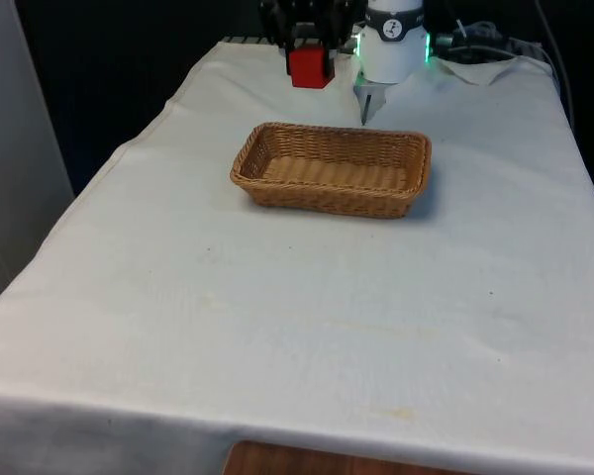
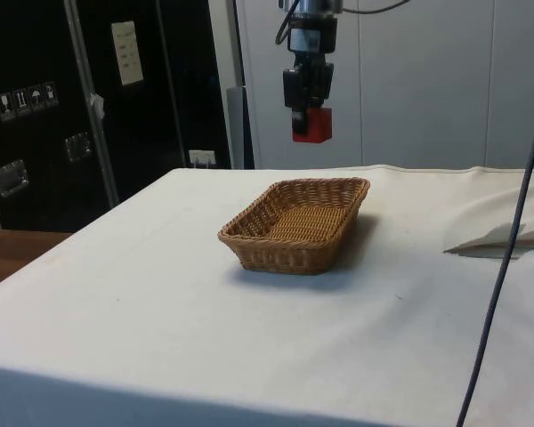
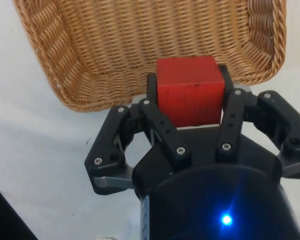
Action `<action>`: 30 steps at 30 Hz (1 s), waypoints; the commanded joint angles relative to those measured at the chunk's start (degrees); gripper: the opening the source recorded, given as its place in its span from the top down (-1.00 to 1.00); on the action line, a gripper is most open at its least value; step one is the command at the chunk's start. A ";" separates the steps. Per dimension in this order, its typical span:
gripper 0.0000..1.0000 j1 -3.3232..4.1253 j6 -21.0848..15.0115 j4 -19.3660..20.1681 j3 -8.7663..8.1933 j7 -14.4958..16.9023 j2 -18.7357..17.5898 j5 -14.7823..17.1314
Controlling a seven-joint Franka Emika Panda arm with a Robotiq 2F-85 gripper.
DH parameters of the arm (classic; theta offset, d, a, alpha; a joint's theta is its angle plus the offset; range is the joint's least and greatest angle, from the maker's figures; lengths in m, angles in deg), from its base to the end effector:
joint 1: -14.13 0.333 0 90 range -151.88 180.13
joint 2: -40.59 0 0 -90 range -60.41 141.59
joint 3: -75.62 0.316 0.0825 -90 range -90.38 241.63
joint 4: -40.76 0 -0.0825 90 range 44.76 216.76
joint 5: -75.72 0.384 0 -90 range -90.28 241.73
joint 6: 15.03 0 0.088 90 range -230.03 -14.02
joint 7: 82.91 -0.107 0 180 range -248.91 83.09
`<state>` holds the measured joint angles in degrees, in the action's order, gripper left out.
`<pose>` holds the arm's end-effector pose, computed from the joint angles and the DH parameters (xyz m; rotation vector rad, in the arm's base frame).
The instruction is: Pick up the cube and place it into the basket.
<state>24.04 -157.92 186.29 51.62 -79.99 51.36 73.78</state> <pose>0.4421 -0.1087 0.3463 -3.0889 0.2593 -0.2070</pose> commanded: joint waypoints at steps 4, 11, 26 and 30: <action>0.96 0.06 -0.17 -0.11 0.29 -0.46 -0.17 -0.29; 0.96 0.40 -0.40 -0.46 0.86 -0.57 -0.86 0.17; 0.96 0.74 -3.27 0.11 1.72 -0.40 -3.38 1.15; 0.96 0.86 -4.64 0.63 1.83 -0.40 -3.95 1.32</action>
<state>24.73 -161.99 186.81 53.39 -80.39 47.24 74.52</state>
